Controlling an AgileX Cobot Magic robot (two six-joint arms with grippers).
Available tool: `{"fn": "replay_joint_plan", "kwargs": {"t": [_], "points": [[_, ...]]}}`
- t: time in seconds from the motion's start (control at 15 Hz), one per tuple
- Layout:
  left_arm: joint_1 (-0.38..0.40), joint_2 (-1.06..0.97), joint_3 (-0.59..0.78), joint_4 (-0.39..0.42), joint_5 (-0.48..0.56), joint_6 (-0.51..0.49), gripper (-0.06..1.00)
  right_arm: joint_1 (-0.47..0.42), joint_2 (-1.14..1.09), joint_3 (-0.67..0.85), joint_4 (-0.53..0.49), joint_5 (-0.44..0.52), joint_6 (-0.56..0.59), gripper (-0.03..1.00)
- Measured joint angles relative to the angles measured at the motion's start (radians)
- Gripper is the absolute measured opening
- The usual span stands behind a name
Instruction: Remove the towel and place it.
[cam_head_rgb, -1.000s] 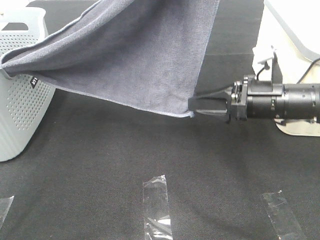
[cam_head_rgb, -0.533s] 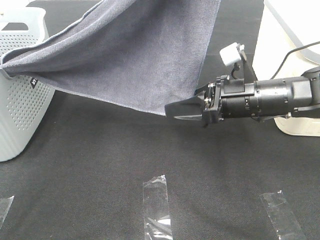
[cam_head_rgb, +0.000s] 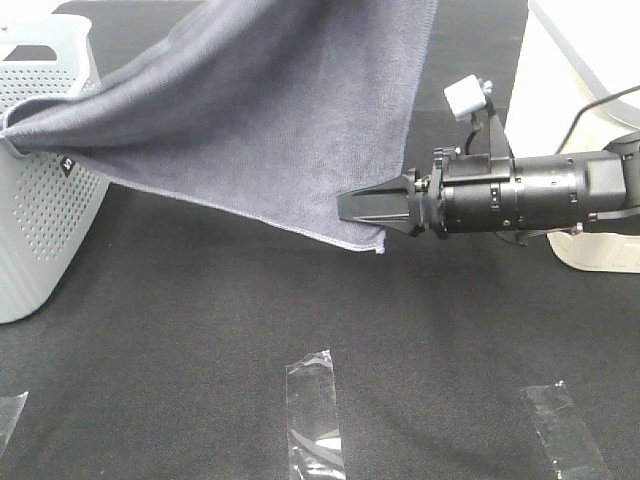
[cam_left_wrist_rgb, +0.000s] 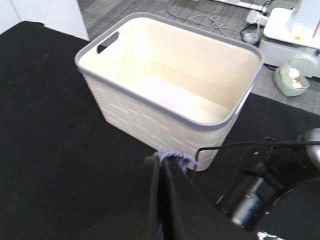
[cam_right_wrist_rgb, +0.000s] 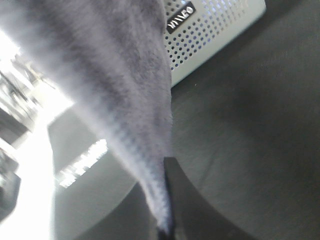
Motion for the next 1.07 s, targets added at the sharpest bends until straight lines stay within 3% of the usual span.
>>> {"fn": "replay_joint_plan", "kwargs": {"t": [0.27, 0.4, 0.53, 0.6, 0.73, 0.8, 0.93, 1.07], "points": [[0.0, 0.01, 0.0, 0.379, 0.019, -0.258, 0.0, 0.0, -0.12, 0.0, -0.061, -0.052, 0.264, 0.0], [0.021, 0.038, 0.0, 0.499, 0.08, -0.392, 0.0, 0.0, -0.255, -0.039, -0.252, -0.199, 0.521, 0.0], [0.075, 0.085, 0.0, 0.52, 0.106, -0.447, 0.0, 0.0, -0.361, -0.137, -0.578, -0.303, 0.871, 0.0], [0.102, 0.108, 0.0, 0.506, 0.102, -0.452, 0.0, 0.0, -0.385, -0.208, -0.788, -0.297, 1.081, 0.0], [0.154, 0.153, 0.0, 0.437, 0.036, -0.455, 0.0, 0.0, -0.387, -0.39, -1.17, -0.196, 1.443, 0.0], [0.154, 0.153, 0.0, 0.437, 0.036, -0.455, 0.0, 0.0, -0.387, -0.39, -1.17, -0.196, 1.443, 0.0], [0.197, 0.17, 0.0, 0.371, -0.103, -0.455, 0.0, 0.0, -0.358, -0.594, -1.429, -0.103, 1.658, 0.0], [0.237, 0.17, 0.0, 0.354, -0.278, -0.455, 0.0, 0.0, -0.298, -0.809, -1.555, -0.047, 1.74, 0.0]]}}
